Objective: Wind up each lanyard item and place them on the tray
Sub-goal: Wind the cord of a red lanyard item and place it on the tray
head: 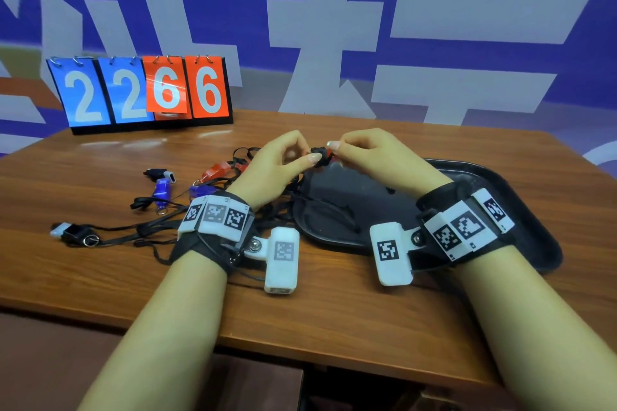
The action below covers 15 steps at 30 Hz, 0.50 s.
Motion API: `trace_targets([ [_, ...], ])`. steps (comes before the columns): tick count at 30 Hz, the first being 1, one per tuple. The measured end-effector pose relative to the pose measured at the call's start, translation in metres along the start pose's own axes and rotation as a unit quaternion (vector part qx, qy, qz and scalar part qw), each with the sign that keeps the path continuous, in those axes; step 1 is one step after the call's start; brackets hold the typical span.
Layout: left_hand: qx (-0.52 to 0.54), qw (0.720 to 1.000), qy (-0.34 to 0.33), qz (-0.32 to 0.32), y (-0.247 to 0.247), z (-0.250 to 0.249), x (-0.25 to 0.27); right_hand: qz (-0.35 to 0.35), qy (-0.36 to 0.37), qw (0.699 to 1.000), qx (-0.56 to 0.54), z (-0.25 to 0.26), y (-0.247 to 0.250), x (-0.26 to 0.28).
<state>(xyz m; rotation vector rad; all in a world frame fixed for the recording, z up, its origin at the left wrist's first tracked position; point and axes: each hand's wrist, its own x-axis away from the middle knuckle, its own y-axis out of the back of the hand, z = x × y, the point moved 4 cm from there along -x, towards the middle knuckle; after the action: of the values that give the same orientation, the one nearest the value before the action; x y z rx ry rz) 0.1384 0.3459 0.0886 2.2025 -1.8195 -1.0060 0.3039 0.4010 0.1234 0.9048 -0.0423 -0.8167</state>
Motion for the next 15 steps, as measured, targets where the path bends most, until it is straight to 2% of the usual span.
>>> trace_targets([
  [6,-0.005,0.995,-0.017,0.100,-0.009,-0.014,0.007,-0.033,0.030,0.998,-0.043,0.001,0.009,0.001],
  [15,0.068,0.988,-0.014,0.137,-0.011,-0.027,0.013,-0.019,0.020,0.993,-0.112,-0.005,0.005,0.002],
])
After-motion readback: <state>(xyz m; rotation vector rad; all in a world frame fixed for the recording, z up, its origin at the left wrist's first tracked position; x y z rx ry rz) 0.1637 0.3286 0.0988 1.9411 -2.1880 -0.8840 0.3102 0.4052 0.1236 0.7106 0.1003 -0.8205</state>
